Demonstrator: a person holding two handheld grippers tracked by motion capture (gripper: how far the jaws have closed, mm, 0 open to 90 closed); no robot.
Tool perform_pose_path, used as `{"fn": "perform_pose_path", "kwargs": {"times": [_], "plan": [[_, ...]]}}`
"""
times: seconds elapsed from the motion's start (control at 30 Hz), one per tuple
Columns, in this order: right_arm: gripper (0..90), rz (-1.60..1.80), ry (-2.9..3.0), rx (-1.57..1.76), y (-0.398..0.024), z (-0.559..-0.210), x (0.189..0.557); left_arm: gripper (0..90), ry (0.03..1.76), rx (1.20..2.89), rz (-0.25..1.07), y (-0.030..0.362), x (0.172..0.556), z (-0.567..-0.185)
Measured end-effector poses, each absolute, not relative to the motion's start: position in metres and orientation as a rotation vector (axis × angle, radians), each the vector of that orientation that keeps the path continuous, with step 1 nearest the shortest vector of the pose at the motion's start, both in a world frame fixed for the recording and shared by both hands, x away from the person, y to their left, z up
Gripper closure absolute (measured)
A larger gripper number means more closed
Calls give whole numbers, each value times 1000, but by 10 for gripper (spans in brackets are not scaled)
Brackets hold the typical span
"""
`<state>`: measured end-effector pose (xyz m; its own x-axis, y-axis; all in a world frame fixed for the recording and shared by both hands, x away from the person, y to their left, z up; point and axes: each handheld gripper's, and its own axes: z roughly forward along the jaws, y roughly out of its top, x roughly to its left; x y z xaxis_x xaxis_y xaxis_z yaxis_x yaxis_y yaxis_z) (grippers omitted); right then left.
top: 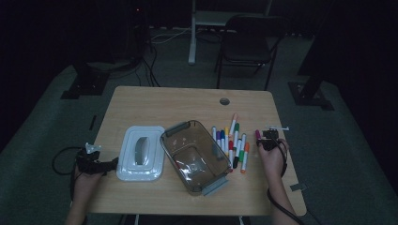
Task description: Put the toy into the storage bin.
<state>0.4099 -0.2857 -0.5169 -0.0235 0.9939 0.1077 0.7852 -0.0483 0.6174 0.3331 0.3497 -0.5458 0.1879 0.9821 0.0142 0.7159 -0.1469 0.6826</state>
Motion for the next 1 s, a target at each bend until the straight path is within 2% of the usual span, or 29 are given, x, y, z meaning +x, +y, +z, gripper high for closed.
{"fn": "perform_pose_path", "kwargs": {"times": [0.23, 0.67, 1.0], "plan": [[770, 884, 1891, 1824, -276, -480, 397, 4, 1586, 1927, 640, 350, 333, -546], [769, 1073, 2008, 1591, -220, -402, 365, 4, 1586, 1925, 641, 350, 333, -546], [770, 1185, 2139, 1466, -174, -367, 353, 4, 1587, 1927, 639, 350, 333, -546]]}}
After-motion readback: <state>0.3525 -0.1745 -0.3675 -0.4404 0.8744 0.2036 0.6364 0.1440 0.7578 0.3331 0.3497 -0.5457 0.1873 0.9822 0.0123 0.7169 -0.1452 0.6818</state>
